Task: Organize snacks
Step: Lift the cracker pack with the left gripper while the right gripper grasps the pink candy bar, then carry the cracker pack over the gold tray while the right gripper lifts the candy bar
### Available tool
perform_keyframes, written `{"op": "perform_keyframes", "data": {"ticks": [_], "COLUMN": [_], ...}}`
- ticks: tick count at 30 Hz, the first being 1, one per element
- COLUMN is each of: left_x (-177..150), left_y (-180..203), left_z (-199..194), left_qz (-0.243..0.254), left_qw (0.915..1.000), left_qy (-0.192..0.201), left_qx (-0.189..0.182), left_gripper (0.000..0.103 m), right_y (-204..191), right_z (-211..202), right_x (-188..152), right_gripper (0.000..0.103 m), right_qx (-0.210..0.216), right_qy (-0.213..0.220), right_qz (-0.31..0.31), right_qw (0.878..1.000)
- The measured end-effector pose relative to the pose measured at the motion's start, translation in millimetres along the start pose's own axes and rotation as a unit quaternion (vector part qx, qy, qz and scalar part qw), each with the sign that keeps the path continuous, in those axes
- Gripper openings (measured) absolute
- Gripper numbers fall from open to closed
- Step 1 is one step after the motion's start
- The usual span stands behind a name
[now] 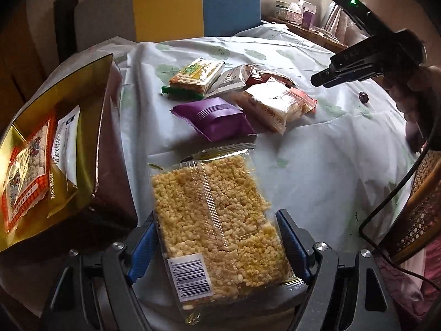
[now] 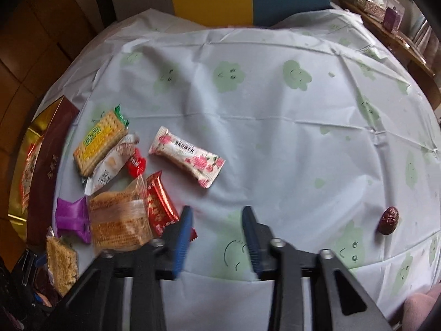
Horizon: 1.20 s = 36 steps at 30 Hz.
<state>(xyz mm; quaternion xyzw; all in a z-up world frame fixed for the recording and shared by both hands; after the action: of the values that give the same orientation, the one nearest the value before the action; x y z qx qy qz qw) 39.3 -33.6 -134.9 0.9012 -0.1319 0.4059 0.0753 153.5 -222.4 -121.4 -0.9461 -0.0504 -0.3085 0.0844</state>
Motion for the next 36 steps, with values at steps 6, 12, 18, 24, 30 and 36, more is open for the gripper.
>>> {"op": "perform_keyframes", "data": {"ticks": [6,12,18,24,30,36], "left_x": [-2,-2,-2,-2,-2,-2], "left_y": [0,-1,-2,-2,-2,-2], "left_z": [-3,2,2,2,2,2], "left_qz": [-0.003,-0.002,-0.002,-0.002,-0.002,-0.001], "left_qw": [1.0000,1.0000,1.0000,1.0000,0.9999,1.0000], "left_qy": [0.004,0.006,0.006,0.007,0.007,0.008], "left_qx": [-0.002,-0.005,-0.007,-0.007,-0.007,-0.005], "left_gripper": [0.081,0.081,0.081,0.081,0.081,0.081], "right_y": [-9,-18,-32,-50,-36,-11], "right_z": [-2,10,38,66,71,47], "right_x": [10,30,46,47,44,25], "right_gripper": [0.025,0.025,0.034,0.044,0.029,0.028], "right_qx": [0.012,0.003,-0.006,0.001,-0.041,-0.062], "right_qy": [0.008,0.015,0.000,-0.039,-0.046,-0.052], "right_qz": [0.000,0.013,-0.018,-0.092,-0.105,-0.086], "right_qw": [1.000,1.000,1.000,0.995,0.993,0.993]}}
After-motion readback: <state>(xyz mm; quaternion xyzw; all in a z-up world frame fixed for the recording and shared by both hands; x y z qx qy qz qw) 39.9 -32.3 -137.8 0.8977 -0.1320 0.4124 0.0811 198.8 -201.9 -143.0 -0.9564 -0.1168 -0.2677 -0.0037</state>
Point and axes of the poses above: each gripper's, at about its wrist camera, not at the fingertips, and z roughly the way its jaws point, y to its right, x to its top, the point moved 7 cm from there along z, roughly the way its jaws point, and after that the axes turned 15 degrees about y, right-handed, at the moved point
